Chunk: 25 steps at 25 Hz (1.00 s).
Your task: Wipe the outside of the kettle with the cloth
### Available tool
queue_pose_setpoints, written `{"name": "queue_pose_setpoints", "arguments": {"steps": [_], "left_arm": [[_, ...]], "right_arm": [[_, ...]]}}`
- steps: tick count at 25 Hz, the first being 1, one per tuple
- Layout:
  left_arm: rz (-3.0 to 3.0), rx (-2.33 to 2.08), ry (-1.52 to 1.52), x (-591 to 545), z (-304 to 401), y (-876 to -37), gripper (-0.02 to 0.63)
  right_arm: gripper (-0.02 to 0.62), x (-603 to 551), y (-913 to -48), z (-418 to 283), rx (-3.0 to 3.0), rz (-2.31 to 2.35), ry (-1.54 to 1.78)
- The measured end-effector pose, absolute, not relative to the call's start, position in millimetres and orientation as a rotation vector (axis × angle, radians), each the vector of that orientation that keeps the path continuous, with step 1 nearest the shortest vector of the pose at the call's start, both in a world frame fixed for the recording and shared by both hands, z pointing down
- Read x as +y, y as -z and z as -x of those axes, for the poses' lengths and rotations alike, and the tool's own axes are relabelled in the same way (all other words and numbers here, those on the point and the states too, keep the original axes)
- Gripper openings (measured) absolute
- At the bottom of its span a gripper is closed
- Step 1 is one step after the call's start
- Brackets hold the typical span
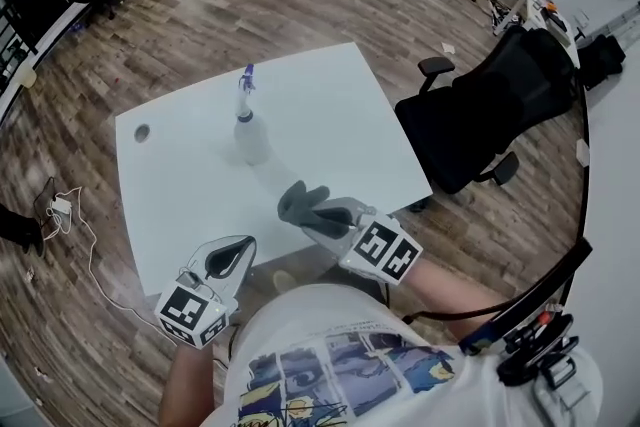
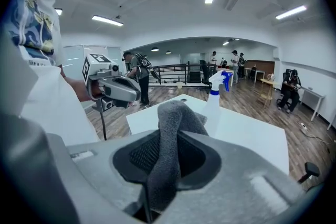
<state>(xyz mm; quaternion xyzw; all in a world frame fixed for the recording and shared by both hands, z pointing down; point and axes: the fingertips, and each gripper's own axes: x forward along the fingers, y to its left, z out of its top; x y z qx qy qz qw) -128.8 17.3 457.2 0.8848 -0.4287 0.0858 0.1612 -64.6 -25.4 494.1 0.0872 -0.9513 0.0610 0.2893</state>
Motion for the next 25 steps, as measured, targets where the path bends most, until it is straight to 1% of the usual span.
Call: {"name": "queue_pose_setpoints", "arguments": {"steps": [8,17,25], "left_arm": [[-2.543,-1.173,-0.204,26,130,-458,0.002],[-2.493,-1.201,-0.225,38,146,-473,0.002],[-2.487,-1.194,-0.237,42,143,-478,0.002]], "right_arm": [[0.077,-6,-486,64,-2.524,-0.247,-0.110],[0.075,5,-488,77,-2.498,-0.203,-0.061],[0.074,10,-491,80,-2.502,-0.198,-0.063]]}}
